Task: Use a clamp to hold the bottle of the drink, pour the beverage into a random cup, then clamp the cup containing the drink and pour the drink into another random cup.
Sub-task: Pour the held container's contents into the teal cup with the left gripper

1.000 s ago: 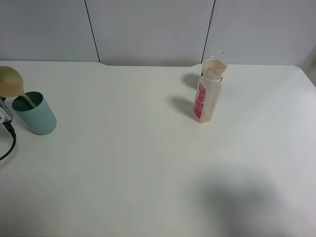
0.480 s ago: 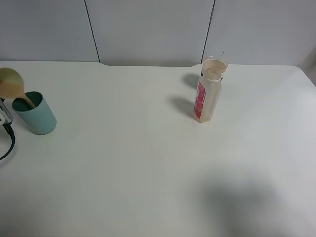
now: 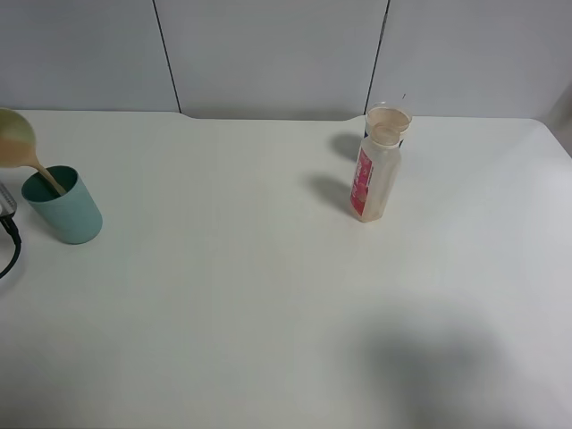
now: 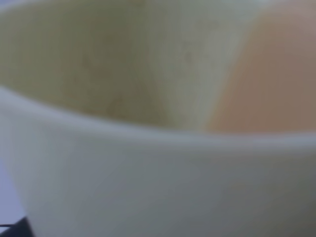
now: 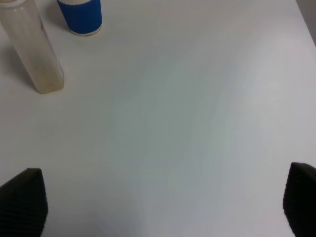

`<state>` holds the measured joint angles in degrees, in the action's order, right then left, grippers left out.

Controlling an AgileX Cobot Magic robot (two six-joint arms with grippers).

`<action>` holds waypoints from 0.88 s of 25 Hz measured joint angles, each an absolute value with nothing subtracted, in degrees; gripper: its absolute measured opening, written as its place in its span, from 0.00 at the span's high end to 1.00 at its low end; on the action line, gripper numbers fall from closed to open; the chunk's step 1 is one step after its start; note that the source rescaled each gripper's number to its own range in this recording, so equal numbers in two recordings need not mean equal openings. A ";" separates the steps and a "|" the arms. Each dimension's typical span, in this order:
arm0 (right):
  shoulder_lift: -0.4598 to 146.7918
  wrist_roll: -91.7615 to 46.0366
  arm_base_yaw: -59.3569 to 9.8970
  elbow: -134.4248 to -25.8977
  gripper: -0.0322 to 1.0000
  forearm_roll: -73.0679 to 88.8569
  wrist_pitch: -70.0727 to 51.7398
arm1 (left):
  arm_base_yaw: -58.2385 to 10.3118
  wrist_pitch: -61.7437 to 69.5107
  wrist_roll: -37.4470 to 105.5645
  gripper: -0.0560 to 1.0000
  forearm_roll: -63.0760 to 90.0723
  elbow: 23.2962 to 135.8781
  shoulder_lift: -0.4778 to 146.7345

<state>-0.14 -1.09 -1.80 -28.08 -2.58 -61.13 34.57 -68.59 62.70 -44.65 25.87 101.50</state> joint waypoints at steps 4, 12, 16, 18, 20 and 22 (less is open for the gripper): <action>-0.14 -1.09 -1.80 -28.08 0.09 -2.58 -61.13 | 34.57 -68.65 62.70 0.93 -45.03 25.87 100.80; -0.14 -1.09 -1.80 -28.08 0.09 -2.58 -61.13 | 34.57 -68.65 62.70 0.93 -46.85 25.87 100.67; -0.14 -1.09 -1.80 -28.08 0.09 -2.58 -61.13 | 34.57 -68.71 62.70 0.93 -46.91 25.87 100.53; -0.14 -1.09 -1.80 -28.08 0.09 -2.58 -61.13 | 34.57 -68.65 62.91 0.93 -46.91 25.87 100.53; -0.14 -1.09 -1.80 -28.08 0.09 -2.58 -61.13 | 34.57 -68.71 63.56 0.93 -46.91 25.87 100.53; -0.14 -1.09 -1.80 -28.08 0.09 -2.58 -61.13 | 34.57 -68.71 63.92 0.93 -46.91 25.87 100.53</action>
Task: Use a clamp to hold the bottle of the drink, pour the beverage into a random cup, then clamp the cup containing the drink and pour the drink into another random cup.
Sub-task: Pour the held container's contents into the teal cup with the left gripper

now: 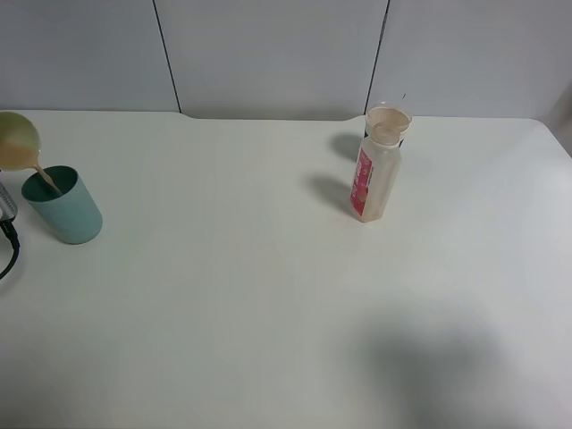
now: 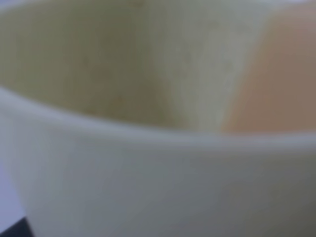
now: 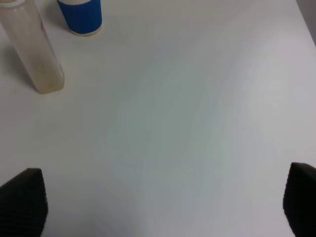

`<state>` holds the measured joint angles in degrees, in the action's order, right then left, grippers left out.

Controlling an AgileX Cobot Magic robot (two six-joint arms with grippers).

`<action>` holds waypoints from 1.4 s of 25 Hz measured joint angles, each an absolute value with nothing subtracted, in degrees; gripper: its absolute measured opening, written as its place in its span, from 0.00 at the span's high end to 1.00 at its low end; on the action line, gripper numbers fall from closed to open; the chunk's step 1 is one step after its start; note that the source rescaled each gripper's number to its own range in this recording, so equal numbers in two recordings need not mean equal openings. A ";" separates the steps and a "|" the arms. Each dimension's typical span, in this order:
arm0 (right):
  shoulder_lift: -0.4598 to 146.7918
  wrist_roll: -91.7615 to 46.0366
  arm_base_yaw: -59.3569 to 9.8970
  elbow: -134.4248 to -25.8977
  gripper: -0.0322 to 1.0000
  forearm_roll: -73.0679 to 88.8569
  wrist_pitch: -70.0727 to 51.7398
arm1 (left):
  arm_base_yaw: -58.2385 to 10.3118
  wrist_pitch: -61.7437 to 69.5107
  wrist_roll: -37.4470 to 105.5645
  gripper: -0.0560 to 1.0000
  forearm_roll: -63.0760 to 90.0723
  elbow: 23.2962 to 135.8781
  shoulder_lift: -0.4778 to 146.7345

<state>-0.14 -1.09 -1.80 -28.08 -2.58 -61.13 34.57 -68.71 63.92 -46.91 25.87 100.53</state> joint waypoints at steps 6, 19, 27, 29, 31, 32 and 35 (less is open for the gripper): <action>-0.14 -1.09 -1.80 -28.08 0.09 -2.58 -61.13 | 34.57 -68.71 64.82 0.93 -46.91 25.87 100.53; -0.14 -1.09 -1.80 -28.08 0.09 -2.58 -61.13 | 34.57 -68.91 65.61 0.93 -46.91 25.81 96.84; -0.14 -1.09 -1.80 -28.08 0.09 -2.58 -61.13 | 34.57 -69.02 65.61 0.93 -48.11 25.81 96.42; -0.14 -1.09 -1.80 -28.08 0.09 -2.58 -61.13 | 34.57 -69.02 65.61 0.93 -48.23 25.81 96.42; -0.14 -1.09 -1.80 -28.08 0.09 -2.58 -61.13 | 34.57 -69.02 65.66 0.93 -48.23 25.81 96.42; -0.14 -1.09 -1.80 -28.08 0.09 -2.58 -61.13 | 34.57 -69.02 65.94 0.93 -48.25 25.81 96.42; -0.14 -1.09 -1.80 -28.08 0.09 -2.58 -61.13 | 34.57 -69.02 67.73 0.93 -48.36 25.81 96.42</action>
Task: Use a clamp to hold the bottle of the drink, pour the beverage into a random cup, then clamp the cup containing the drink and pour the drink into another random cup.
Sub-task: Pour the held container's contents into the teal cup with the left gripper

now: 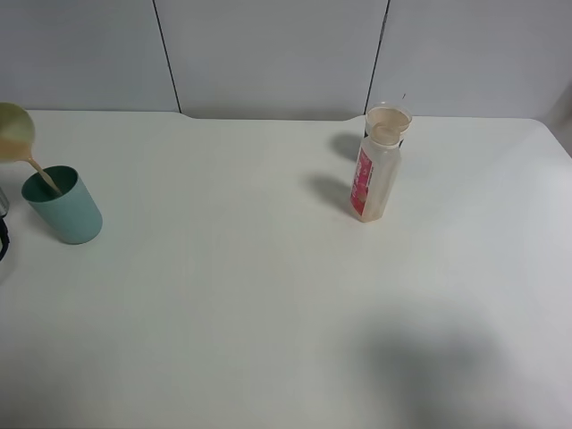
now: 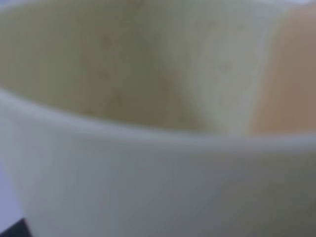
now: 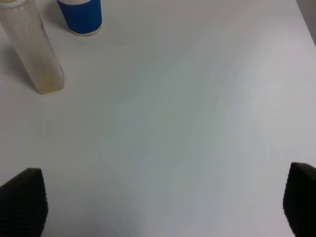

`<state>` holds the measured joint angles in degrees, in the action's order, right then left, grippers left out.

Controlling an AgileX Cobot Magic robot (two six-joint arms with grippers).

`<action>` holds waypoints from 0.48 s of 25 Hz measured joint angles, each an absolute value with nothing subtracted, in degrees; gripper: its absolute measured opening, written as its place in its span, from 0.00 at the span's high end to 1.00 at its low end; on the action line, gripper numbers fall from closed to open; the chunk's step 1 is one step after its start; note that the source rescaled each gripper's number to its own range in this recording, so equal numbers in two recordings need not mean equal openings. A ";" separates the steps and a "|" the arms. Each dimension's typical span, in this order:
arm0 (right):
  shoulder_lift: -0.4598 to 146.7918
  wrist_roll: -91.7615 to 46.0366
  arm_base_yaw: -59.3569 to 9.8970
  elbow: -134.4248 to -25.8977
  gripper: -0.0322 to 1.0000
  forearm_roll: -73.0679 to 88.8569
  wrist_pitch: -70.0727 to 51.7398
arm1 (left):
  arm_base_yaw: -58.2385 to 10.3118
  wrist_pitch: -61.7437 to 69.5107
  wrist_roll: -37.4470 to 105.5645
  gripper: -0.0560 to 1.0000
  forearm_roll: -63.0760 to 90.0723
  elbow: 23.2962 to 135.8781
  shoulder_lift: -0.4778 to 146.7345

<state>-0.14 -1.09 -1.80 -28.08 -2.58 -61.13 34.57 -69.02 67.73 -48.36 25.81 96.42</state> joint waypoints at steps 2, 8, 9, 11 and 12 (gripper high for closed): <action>-0.14 -1.09 -1.80 -28.08 0.09 -2.58 -61.13 | 34.57 -69.02 68.74 0.93 -48.42 25.81 96.42; -0.14 -1.09 -1.80 -28.08 0.09 -2.58 -61.13 | 34.57 -69.02 69.76 0.93 -48.42 25.81 96.42; -0.14 -1.09 -1.80 -28.08 0.09 -2.58 -61.13 | 34.57 -69.02 70.06 0.93 -48.42 25.81 96.42; -0.14 -1.09 -1.80 -28.08 0.09 -2.58 -61.13 | 34.57 -69.02 70.40 0.93 -48.42 25.81 96.42; -0.14 -1.09 -1.80 -28.08 0.09 -2.58 -61.13 | 34.57 -69.02 71.34 0.93 -48.42 25.81 96.42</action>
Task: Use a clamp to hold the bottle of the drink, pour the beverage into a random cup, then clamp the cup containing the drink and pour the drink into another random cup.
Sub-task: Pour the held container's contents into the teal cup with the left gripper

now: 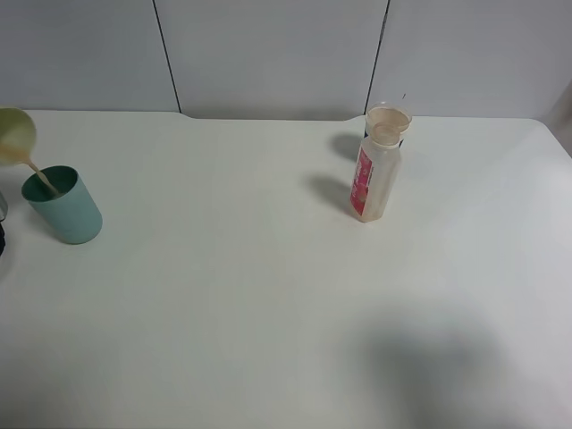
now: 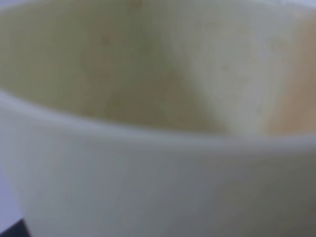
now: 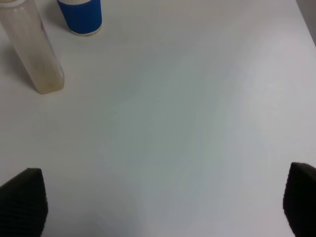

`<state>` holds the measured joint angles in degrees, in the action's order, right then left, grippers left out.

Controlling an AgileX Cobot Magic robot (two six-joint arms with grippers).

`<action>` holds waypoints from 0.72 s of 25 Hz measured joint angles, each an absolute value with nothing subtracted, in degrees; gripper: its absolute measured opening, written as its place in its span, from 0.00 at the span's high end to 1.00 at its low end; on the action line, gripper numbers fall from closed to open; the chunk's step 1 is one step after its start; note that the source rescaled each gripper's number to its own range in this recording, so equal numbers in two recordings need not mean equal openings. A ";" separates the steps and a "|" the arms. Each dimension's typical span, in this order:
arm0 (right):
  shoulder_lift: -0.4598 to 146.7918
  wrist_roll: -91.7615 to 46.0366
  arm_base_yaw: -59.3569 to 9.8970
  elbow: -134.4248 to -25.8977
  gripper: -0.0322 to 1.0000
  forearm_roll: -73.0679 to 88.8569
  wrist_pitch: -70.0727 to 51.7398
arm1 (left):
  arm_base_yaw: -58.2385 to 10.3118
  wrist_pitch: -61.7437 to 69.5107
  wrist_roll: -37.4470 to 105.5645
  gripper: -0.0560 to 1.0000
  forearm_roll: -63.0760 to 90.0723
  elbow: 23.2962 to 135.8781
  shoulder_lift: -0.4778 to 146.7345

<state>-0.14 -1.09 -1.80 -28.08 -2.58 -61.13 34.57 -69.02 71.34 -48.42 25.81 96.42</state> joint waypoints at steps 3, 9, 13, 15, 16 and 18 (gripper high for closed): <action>-0.14 -1.09 -1.80 -28.08 0.09 -2.58 -61.13 | 34.57 -69.02 73.45 0.93 -48.42 25.81 96.42; -0.14 -1.09 -1.80 -28.08 0.09 -2.58 -61.13 | 34.57 -69.02 74.20 0.93 -48.42 25.81 96.42; -0.14 -1.09 -1.80 -28.08 0.09 -2.58 -61.13 | 34.57 -69.02 74.20 0.93 -48.42 25.81 96.42; -0.14 -1.09 -1.80 -28.08 0.09 -2.58 -61.13 | 34.57 -69.02 74.20 0.93 -48.42 25.81 96.42; -0.14 -1.09 -1.80 -28.08 0.09 -2.58 -61.13 | 34.57 -69.02 74.20 0.93 -48.42 25.81 96.42; -0.14 -1.09 -1.80 -28.08 0.09 -2.58 -61.13 | 34.57 -69.02 74.20 0.93 -48.42 25.81 96.42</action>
